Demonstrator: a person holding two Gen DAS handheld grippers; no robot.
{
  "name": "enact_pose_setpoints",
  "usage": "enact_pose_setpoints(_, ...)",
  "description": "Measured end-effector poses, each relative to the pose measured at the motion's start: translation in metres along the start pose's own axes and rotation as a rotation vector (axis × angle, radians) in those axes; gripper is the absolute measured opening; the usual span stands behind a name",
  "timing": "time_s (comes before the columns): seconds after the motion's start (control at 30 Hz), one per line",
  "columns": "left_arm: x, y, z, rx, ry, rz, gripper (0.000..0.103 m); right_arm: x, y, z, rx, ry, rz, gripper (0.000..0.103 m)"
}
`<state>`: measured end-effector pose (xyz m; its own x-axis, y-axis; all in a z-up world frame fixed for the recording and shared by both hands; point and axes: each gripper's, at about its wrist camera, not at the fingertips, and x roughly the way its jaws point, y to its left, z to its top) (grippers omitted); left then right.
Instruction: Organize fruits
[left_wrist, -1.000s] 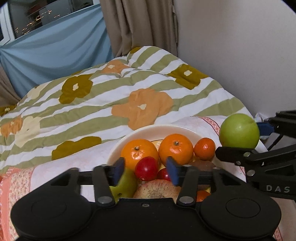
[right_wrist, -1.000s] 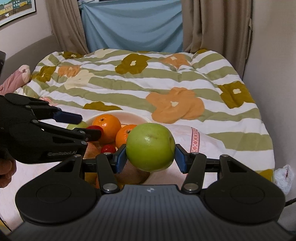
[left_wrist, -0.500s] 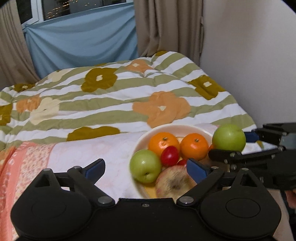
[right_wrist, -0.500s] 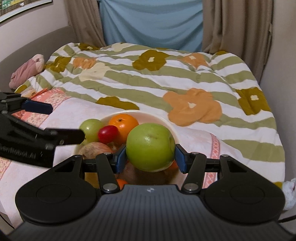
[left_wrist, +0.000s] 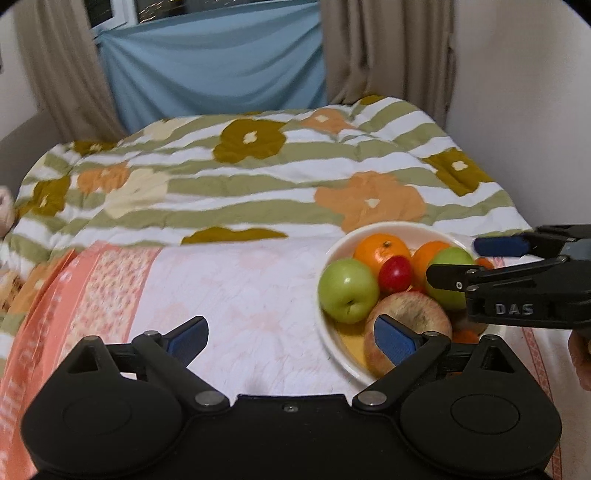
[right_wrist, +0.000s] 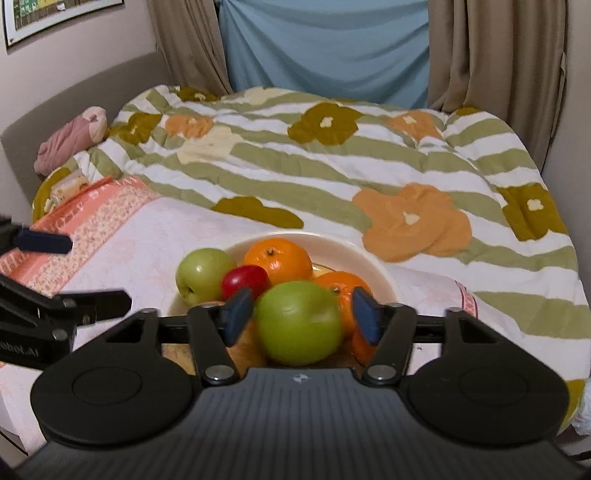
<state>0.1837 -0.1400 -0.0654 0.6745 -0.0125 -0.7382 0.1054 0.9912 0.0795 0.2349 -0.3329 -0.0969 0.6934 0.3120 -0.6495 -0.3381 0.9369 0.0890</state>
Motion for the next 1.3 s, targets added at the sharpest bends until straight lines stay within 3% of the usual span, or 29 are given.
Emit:
enact_pose_setpoints(0.23, -0.023, 0.008, -0.016, -0.018, -0.005, 0.001, 0.099, -0.017, 0.000, -0.004, 0.064, -0.013, -0.046, 0.092)
enact_pose_setpoints(0.5, -0.069, 0.036, -0.020, -0.020, -0.083, -0.028, 0.099, -0.085, 0.034, -0.002, 0.100, -0.061, -0.163, 0.092)
enact_pose_setpoints(0.63, -0.100, 0.051, -0.024, -0.003, -0.140, -0.043, 0.099, -0.126, 0.060, -0.002, 0.128, -0.095, -0.212, 0.092)
enact_pose_setpoints(0.77, -0.131, 0.066, -0.031, 0.023, -0.209, -0.056, 0.099, -0.167, 0.094, -0.003, 0.140, -0.133, -0.276, 0.102)
enact_pose_setpoints(0.93, -0.164, 0.082, -0.039, 0.055, -0.266, -0.063, 0.099, -0.207, 0.138, -0.012, 0.148, -0.154, -0.320, 0.103)
enact_pose_setpoints(1.07, -0.183, 0.095, -0.046, 0.056, -0.286, -0.071, 0.099, -0.229, 0.169, -0.023, 0.153, -0.177, -0.355, 0.103)
enact_pose_setpoints(1.3, -0.200, 0.112, -0.068, 0.047, -0.297, -0.039, 0.103, -0.241, 0.197, -0.046, 0.198, -0.134, -0.383, 0.103)
